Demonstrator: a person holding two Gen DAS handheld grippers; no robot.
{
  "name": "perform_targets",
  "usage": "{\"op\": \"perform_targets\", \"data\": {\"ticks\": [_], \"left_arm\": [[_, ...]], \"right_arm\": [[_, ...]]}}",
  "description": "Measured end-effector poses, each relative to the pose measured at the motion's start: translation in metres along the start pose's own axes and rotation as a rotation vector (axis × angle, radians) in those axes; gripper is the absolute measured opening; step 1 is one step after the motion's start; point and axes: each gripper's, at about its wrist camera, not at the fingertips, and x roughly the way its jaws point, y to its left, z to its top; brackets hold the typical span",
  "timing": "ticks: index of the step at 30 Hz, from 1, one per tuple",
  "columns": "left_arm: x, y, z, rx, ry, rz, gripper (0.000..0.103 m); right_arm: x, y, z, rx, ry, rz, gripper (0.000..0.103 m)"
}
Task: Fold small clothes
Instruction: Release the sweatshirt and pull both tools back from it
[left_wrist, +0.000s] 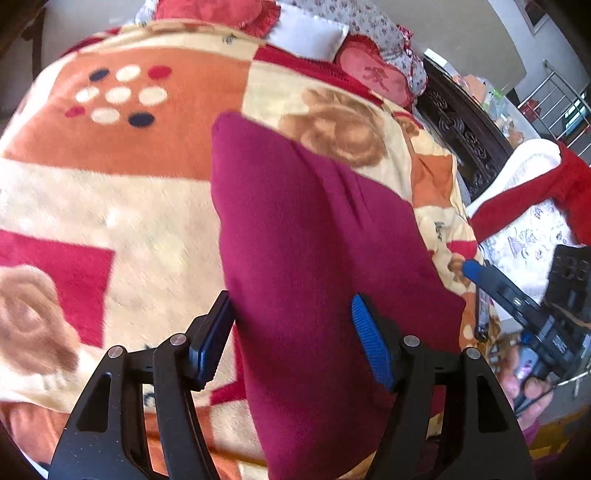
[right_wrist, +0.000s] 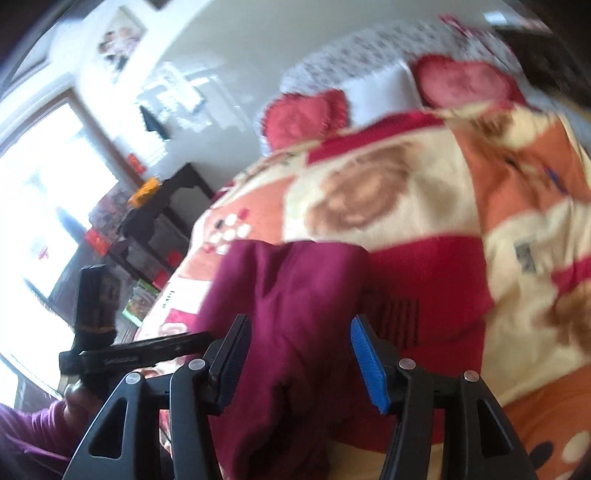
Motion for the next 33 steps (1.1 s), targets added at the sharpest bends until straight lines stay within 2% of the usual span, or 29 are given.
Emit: {"op": "perform_targets", "data": {"ticks": [4, 8, 10, 13, 16, 25, 30, 33], "left_arm": [[-0.023, -0.006, 0.009, 0.044, -0.113, 0.049, 0.067], [-0.019, -0.015, 0.02, 0.063, -0.133, 0.017, 0.067], [-0.009, -0.022, 0.025, 0.079, -0.136, 0.014, 0.067], [0.009, -0.028, 0.031, 0.084, -0.124, 0.009, 0.067], [0.03, -0.028, 0.034, 0.075, -0.102, 0.042, 0.067], [0.059, -0.038, 0.028, 0.151, -0.112, 0.15, 0.068], [0.055, -0.03, 0.032, 0.11, -0.112, 0.125, 0.068], [0.049, -0.026, 0.031, 0.09, -0.112, 0.11, 0.068]], "right_arm": [[0.008, 0.026, -0.004, -0.102, -0.002, 0.044, 0.053], [0.032, 0.026, -0.011, -0.147, 0.047, 0.001, 0.047], [0.044, 0.018, -0.015, -0.13, 0.092, -0.045, 0.044], [0.049, 0.009, -0.018, -0.124, 0.11, -0.082, 0.043], [0.053, 0.0, -0.021, -0.122, 0.135, -0.124, 0.042], [0.065, -0.017, -0.032, -0.087, 0.152, -0.114, 0.043], [0.048, -0.01, -0.028, -0.075, 0.13, -0.104, 0.043], [0.036, 0.004, -0.028, -0.116, 0.126, -0.092, 0.043]]}}
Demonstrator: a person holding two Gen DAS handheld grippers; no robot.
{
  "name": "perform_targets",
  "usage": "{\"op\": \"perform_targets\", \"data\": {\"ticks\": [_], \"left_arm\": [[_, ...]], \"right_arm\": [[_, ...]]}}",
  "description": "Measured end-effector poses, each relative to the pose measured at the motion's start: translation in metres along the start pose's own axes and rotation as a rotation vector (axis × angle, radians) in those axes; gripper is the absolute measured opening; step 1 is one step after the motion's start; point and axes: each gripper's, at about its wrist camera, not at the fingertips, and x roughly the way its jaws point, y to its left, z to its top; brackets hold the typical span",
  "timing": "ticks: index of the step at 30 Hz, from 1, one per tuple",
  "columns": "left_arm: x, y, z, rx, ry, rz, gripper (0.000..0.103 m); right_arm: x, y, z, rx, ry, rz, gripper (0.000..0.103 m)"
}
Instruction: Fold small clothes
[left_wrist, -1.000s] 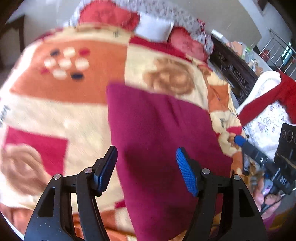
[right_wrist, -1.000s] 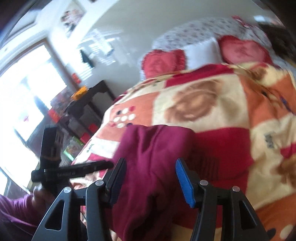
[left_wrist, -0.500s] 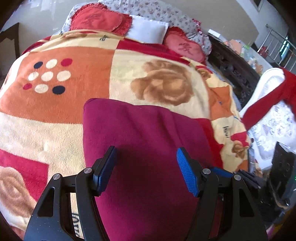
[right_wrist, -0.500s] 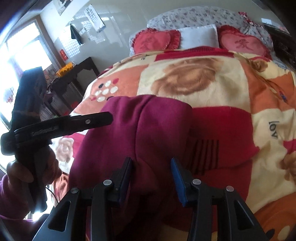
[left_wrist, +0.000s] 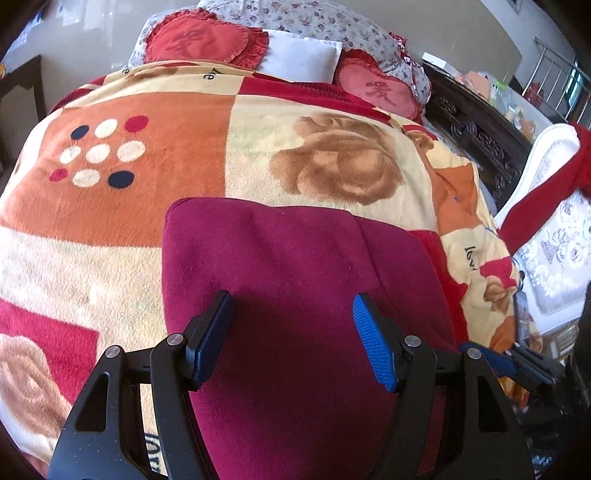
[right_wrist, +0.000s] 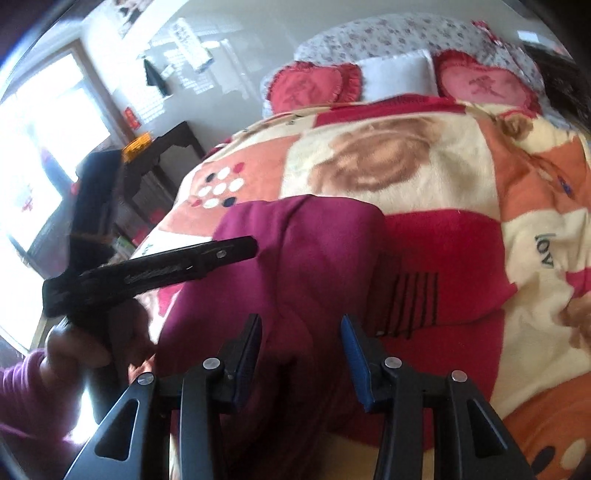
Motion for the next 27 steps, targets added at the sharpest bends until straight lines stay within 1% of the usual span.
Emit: {"op": "perform_targets", "data": {"ticks": [2, 5, 7, 8, 10, 12, 14, 18, 21, 24, 27], "left_arm": [[-0.004, 0.001, -0.002, 0.001, -0.003, -0.002, 0.068], [-0.011, 0.001, -0.007, 0.006, -0.008, -0.004, 0.068], [-0.016, 0.001, -0.01, 0.008, -0.013, -0.005, 0.068], [-0.019, 0.001, -0.011, 0.011, -0.013, -0.002, 0.068], [-0.024, 0.001, -0.013, 0.013, -0.013, 0.001, 0.068], [-0.032, 0.001, -0.015, 0.014, -0.021, 0.004, 0.068], [-0.04, 0.002, -0.017, 0.025, -0.035, 0.023, 0.068], [-0.054, 0.0, -0.021, 0.061, -0.058, 0.061, 0.068], [-0.066, -0.001, -0.024, 0.067, -0.076, 0.057, 0.068], [-0.077, -0.005, -0.025, 0.084, -0.099, 0.091, 0.068], [-0.086, -0.009, -0.029, 0.102, -0.12, 0.091, 0.068]], "right_arm": [[-0.002, 0.01, -0.004, -0.038, 0.018, -0.013, 0.043], [0.007, 0.02, -0.015, -0.088, 0.059, -0.074, 0.044], [0.017, 0.018, -0.022, -0.096, 0.085, -0.114, 0.047], [0.021, 0.017, -0.024, -0.096, 0.09, -0.126, 0.05], [0.022, 0.012, -0.025, -0.07, 0.091, -0.128, 0.05], [0.016, 0.01, -0.024, -0.048, 0.081, -0.115, 0.05], [0.006, 0.012, -0.023, -0.037, 0.061, -0.112, 0.05], [-0.015, 0.022, -0.016, -0.04, -0.012, -0.128, 0.052], [-0.025, 0.032, -0.012, -0.053, -0.047, -0.166, 0.055], [-0.029, 0.037, -0.008, -0.046, -0.059, -0.198, 0.058], [-0.031, 0.04, -0.006, -0.018, -0.071, -0.242, 0.062]]}}
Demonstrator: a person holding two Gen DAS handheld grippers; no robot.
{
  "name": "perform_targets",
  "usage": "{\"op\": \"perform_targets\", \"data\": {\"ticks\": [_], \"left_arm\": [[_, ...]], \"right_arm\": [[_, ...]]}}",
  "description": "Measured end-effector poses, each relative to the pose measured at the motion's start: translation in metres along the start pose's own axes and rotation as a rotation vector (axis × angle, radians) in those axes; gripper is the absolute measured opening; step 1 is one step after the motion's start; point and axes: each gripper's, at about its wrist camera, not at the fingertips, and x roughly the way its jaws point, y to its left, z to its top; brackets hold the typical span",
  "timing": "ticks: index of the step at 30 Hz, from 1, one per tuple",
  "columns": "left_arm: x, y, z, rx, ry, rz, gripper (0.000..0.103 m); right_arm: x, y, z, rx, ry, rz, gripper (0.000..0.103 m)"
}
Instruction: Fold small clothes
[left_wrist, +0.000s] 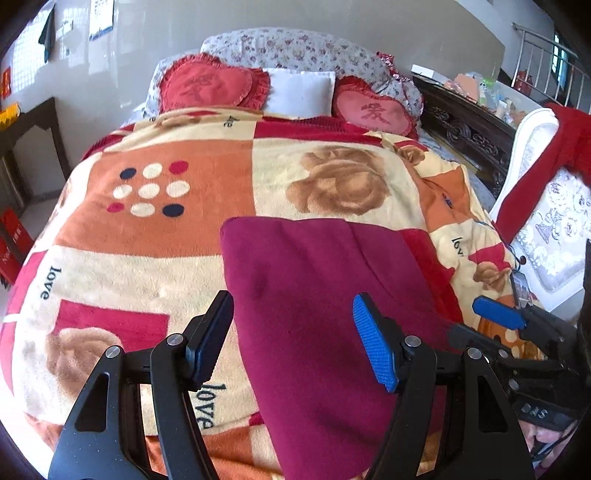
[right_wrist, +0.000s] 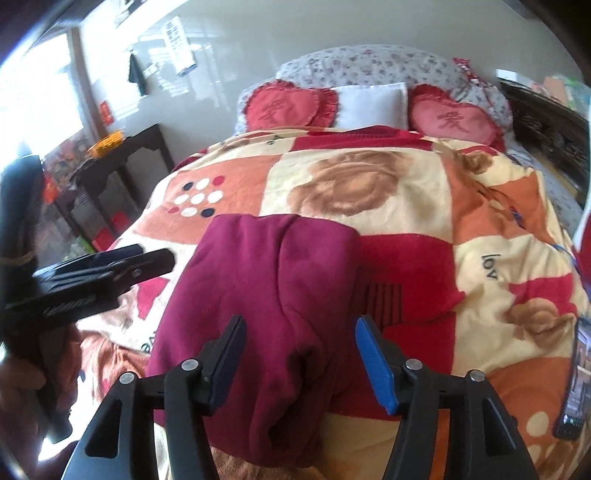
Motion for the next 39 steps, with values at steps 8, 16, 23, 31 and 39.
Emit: {"op": "perform_targets", "data": {"ticks": [8, 16, 23, 31, 39], "left_arm": [[-0.017, -0.005, -0.009, 0.006, -0.018, -0.021, 0.068], [-0.016, -0.011, -0.012, 0.031, -0.031, 0.02, 0.068], [-0.016, -0.011, -0.016, 0.041, -0.031, 0.047, 0.068], [-0.013, -0.004, -0.017, 0.024, -0.024, 0.062, 0.068], [-0.011, -0.002, -0.018, 0.017, -0.016, 0.074, 0.068]], "right_arm": [[-0.008, 0.004, 0.004, 0.019, -0.013, -0.08, 0.066], [-0.011, 0.005, 0.009, 0.053, -0.021, -0.115, 0.07], [-0.011, 0.011, 0.01, 0.048, -0.02, -0.134, 0.073], [-0.007, 0.012, 0.008, 0.048, -0.001, -0.15, 0.073], [-0.003, 0.011, 0.007, 0.046, 0.008, -0.147, 0.078]]}}
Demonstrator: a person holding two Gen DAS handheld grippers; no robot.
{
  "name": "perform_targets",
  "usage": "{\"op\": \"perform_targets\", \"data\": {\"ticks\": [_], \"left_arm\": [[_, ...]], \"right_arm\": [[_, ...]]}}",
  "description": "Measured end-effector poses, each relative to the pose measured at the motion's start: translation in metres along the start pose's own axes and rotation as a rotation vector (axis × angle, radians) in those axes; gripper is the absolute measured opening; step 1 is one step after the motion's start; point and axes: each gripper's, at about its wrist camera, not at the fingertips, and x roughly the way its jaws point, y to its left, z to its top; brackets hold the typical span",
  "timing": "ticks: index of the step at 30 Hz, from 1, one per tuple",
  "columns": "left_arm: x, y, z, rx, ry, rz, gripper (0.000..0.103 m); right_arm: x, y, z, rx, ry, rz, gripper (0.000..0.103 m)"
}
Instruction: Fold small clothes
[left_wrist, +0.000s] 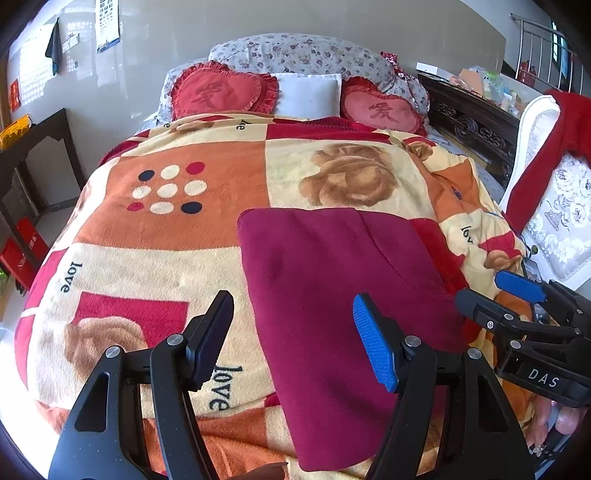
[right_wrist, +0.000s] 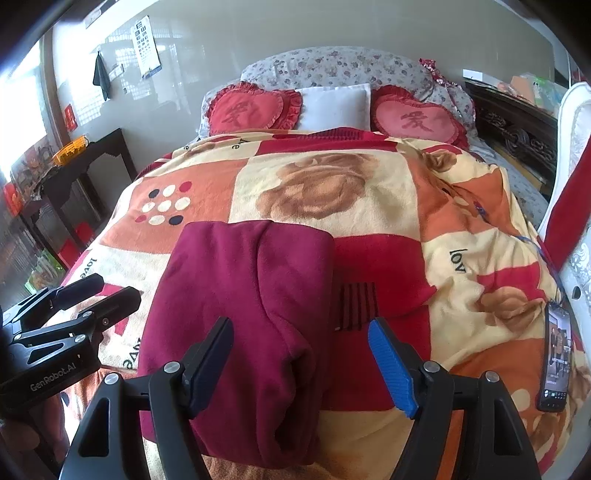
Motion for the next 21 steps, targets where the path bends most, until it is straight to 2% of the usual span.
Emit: {"op": "perform_targets", "data": {"ticks": [2, 21], "left_arm": [[0.001, 0.0, 0.0, -0.003, 0.003, 0.0, 0.068], [0.014, -0.002, -0.001, -0.016, 0.049, -0.016, 0.068]], "right_arm": [[0.002, 0.001, 0.0, -0.001, 0.002, -0.001, 0.081], [0.012, 0.001, 0.002, -0.012, 0.021, 0.004, 0.081]]}}
